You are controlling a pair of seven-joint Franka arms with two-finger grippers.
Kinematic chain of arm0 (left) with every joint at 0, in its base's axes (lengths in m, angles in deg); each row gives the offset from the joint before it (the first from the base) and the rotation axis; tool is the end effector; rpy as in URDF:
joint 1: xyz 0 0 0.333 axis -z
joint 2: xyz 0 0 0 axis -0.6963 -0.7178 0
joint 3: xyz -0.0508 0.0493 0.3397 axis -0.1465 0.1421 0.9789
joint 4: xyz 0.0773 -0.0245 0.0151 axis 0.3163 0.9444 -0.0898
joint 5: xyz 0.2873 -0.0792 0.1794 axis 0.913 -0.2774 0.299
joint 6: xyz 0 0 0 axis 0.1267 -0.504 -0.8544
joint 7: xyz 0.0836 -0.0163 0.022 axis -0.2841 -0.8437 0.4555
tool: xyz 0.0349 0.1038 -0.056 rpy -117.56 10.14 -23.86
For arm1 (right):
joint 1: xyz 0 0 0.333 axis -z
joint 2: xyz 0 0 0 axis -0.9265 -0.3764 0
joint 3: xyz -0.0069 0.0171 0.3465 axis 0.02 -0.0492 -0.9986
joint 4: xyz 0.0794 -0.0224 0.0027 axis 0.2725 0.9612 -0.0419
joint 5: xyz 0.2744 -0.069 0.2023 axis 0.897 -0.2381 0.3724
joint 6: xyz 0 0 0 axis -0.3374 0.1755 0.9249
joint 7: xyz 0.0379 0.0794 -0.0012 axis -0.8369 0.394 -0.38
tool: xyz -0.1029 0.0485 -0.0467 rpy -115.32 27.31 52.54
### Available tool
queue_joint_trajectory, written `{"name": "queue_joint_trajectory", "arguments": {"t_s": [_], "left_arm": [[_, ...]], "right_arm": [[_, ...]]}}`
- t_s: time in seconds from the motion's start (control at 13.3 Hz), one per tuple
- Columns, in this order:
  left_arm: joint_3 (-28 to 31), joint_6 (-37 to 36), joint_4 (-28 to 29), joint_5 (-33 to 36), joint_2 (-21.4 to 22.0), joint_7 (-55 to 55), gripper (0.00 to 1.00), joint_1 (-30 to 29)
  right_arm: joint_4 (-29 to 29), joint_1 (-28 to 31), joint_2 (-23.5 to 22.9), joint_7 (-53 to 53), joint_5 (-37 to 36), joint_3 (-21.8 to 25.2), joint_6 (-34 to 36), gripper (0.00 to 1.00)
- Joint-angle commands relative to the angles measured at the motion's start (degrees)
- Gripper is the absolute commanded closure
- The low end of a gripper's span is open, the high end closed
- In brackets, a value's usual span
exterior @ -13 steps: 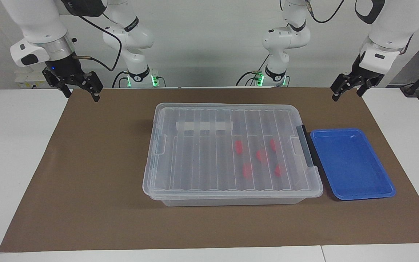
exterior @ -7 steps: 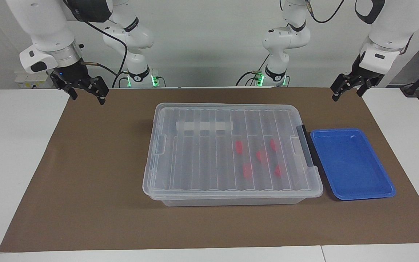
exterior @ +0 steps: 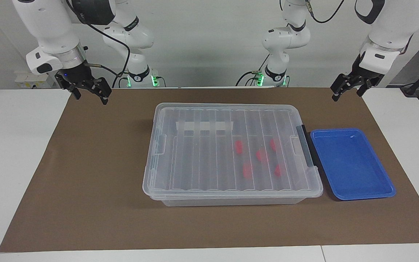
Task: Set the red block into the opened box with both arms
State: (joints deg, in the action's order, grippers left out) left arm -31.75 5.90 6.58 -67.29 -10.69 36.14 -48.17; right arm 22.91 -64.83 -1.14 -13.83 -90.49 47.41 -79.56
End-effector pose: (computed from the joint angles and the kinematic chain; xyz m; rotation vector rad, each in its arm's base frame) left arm 0.5015 -0.0112 0.6505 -3.1065 -0.1853 -0.0286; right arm 0.4943 0.0092 0.6335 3.0669 -0.3607 -0.0381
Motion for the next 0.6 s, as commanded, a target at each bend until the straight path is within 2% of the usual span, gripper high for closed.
{"name": "queue_joint_trajectory", "arguments": {"t_s": [0.0,0.53], "left_arm": [[0.12,0.38,1.51,-0.34,1.38,-0.42,0.0,-0.27],[0.12,0.38,1.51,-0.34,1.38,-0.42,0.0,-0.27]], "right_arm": [[5.1,-0.52,3.81,2.01,-0.76,-0.32,-2.69,0.0],[1.42,-0.43,1.71,1.13,0.12,-0.23,-2.17,0.0]]}}
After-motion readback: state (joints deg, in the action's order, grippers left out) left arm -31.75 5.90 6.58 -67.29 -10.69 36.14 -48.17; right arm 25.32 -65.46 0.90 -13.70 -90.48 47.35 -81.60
